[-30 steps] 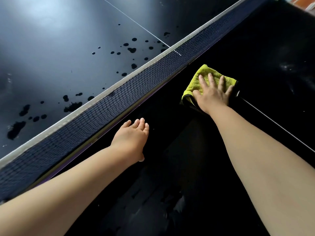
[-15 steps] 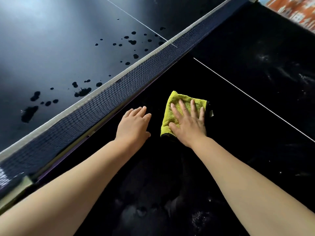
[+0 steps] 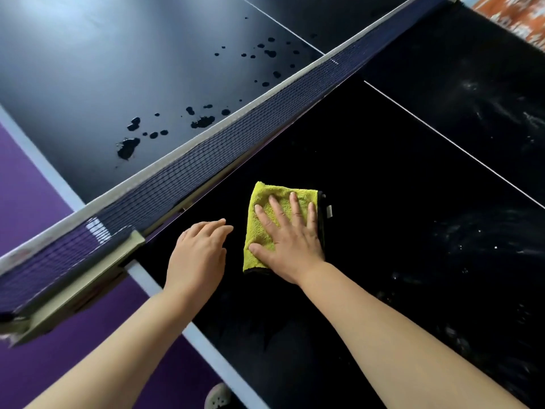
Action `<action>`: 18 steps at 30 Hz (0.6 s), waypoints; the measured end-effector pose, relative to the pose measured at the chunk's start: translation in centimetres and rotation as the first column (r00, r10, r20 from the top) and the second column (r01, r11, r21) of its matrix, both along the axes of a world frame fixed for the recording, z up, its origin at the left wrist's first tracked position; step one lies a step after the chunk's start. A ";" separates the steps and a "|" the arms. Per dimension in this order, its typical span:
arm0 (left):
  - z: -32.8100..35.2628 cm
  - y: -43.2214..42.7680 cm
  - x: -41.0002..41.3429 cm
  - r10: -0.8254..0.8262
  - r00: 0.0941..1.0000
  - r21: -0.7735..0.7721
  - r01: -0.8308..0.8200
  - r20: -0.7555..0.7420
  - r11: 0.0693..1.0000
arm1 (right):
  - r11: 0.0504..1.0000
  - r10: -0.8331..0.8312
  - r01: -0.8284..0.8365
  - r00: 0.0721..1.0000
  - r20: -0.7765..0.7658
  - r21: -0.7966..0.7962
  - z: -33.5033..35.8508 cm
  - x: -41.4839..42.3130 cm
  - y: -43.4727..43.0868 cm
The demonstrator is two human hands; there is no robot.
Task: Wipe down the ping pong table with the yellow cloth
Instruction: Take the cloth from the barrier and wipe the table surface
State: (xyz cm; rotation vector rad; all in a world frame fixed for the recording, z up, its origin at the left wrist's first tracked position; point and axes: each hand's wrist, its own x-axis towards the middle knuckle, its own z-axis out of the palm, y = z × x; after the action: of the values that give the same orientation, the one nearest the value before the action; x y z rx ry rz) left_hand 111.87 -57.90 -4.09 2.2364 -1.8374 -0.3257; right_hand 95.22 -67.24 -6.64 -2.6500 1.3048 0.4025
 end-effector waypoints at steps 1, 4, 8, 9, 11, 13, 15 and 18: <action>0.1 1.1 0.4 -0.014 1.000 0.012 0.014 -0.010 1.000 | 1.000 0.017 -0.017 1.000 0.001 0.003 0.0 0.6 1.2; 0.4 4.0 1.3 -0.094 0.995 0.026 0.095 -0.026 0.995 | 0.997 0.069 -0.069 0.997 0.020 0.021 0.2 2.0 4.8; 0.6 7.3 1.9 -0.207 0.977 0.065 0.204 0.049 0.977 | 0.991 0.125 -0.126 0.991 0.045 0.035 0.3 2.8 9.1; 0.6 8.0 2.0 -0.225 0.971 0.087 0.217 0.083 0.972 | 0.990 0.133 -0.135 0.990 0.050 0.040 0.3 2.8 10.1; 0.6 9.3 2.1 -0.288 0.945 0.148 0.265 0.158 0.953 | 0.987 0.154 -0.157 0.987 0.054 0.044 0.2 2.7 12.2; 0.6 10.2 2.0 -0.369 0.907 0.196 0.331 0.204 0.923 | 0.982 0.180 -0.183 0.982 0.062 0.042 0.2 2.2 14.3; 0.7 10.8 1.5 -0.431 0.876 0.245 0.379 0.218 0.892 | 0.978 0.194 -0.198 0.978 0.070 0.057 0.1 1.3 15.8; 0.9 10.5 0.3 -0.443 0.873 0.321 0.368 0.202 0.873 | 0.975 0.204 -0.209 0.977 0.067 0.077 0.0 -0.3 16.5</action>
State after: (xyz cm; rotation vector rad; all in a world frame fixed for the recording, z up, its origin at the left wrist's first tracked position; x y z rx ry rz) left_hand 112.13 -47.41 -3.16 2.1185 -2.5672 -0.3813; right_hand 94.90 -50.76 -6.61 -2.7134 0.9758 0.3927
